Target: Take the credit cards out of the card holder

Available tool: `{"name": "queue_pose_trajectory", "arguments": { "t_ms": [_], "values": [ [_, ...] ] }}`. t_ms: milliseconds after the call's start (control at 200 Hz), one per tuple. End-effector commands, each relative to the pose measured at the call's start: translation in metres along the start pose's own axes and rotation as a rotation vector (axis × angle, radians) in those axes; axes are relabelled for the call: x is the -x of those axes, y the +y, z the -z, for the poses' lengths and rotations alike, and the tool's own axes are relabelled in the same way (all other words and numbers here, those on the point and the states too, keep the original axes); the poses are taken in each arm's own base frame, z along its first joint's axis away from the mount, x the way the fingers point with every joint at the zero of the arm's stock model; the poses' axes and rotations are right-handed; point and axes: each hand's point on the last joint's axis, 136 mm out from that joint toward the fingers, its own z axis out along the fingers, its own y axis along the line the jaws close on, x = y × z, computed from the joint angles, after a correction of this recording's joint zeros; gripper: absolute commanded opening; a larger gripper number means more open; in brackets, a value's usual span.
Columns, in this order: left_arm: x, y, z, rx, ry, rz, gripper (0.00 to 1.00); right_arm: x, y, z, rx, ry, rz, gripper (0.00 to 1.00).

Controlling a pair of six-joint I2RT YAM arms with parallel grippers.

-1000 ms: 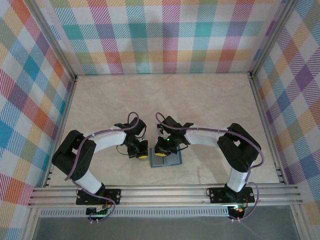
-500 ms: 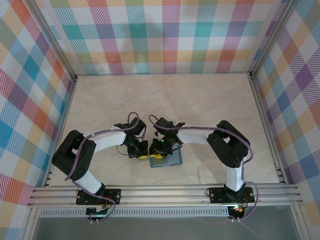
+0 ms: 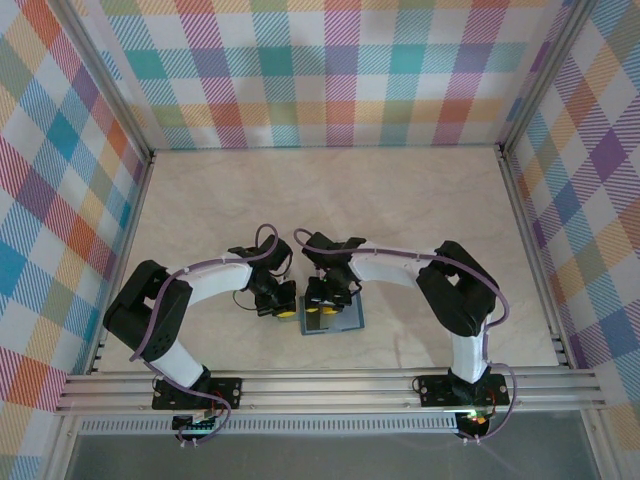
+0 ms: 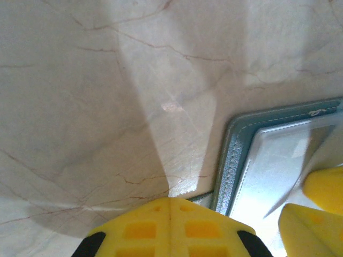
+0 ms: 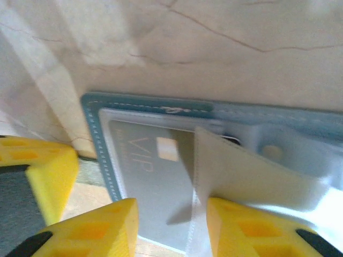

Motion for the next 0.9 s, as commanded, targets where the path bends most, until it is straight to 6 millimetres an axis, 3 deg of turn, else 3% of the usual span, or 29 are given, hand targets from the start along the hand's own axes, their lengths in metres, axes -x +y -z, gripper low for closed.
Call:
{"name": "queue_pose_trajectory", "arguments": {
  "t_ms": [0,295,540,685,895],
  "values": [
    [-0.007,0.016,-0.007,0.065,0.015,-0.013,0.01,-0.009,-0.031,0.001,-0.201,0.013,0.021,0.42],
    [-0.005,0.013,-0.005,0.060,0.014,-0.020,0.01,-0.011,-0.044,0.006,-0.363,0.002,0.058,0.51],
    [-0.004,0.011,-0.004,0.059,0.011,-0.024,0.01,-0.011,-0.057,0.027,-0.433,-0.053,0.049,0.57],
    [-0.004,0.011,-0.003,0.058,0.009,-0.022,0.01,-0.012,-0.067,0.037,-0.476,-0.072,0.048,0.59],
    [-0.003,0.011,-0.003,0.059,0.008,-0.023,0.01,-0.016,-0.082,0.037,-0.524,-0.068,0.039,0.59]
  ]
}}
